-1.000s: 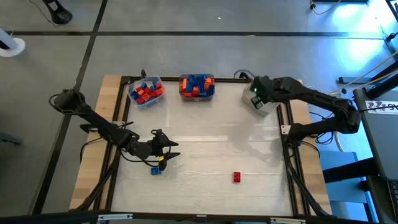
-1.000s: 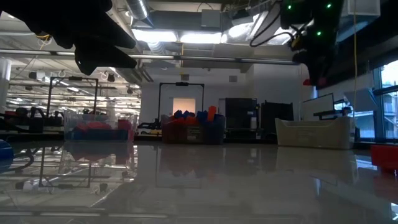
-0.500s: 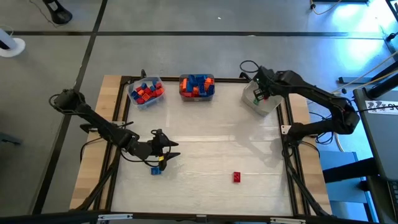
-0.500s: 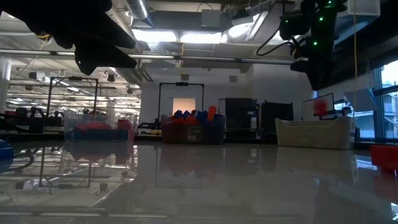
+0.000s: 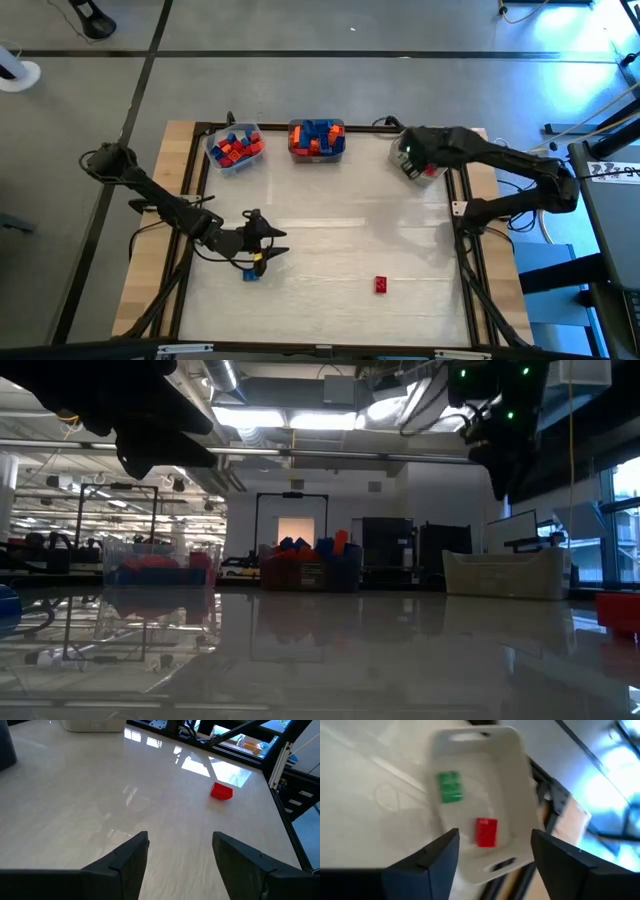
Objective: Sort blocks by size
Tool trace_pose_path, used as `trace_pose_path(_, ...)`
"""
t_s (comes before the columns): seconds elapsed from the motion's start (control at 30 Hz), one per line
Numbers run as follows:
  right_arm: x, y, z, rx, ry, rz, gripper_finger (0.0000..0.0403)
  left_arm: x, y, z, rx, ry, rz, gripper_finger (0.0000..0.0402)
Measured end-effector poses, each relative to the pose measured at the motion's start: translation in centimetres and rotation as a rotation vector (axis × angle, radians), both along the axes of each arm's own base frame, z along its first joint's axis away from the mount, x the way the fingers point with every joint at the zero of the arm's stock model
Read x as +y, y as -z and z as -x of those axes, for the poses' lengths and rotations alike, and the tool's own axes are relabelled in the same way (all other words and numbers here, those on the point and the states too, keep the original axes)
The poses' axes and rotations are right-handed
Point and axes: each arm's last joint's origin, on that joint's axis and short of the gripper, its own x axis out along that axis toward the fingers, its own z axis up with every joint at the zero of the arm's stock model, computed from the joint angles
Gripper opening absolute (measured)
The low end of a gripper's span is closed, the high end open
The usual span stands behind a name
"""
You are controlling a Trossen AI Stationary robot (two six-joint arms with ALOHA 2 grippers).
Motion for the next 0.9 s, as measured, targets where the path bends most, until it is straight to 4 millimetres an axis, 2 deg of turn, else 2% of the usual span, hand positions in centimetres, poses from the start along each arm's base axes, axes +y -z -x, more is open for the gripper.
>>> trace_pose_path(0.2, 4.9, 0.0, -2.2, -0.057, -0.2, -0.04, 0.0271, 0.0, 0.0, 0.0, 0.0, 0.0, 0.0, 0.021)
trace_pose_path(0.47, 12.0, 0.4, -4.2, -0.185, -0.408, -0.092, 0.0335, 0.0, 0.0, 0.0, -0.004, -0.001, 0.003, 0.021)
trace_pose_path(0.63, 16.0, 1.2, -4.5, -0.261, -0.385, -0.235, 0.0359, 0.0, 0.0, 0.0, -0.004, -0.001, 0.004, 0.021)
trace_pose_path(0.9, 21.6, 3.8, -5.2, -0.266, -0.252, -0.444, 0.0363, 0.0, 0.0, 0.0, -0.006, 0.0, 0.002, 0.021)
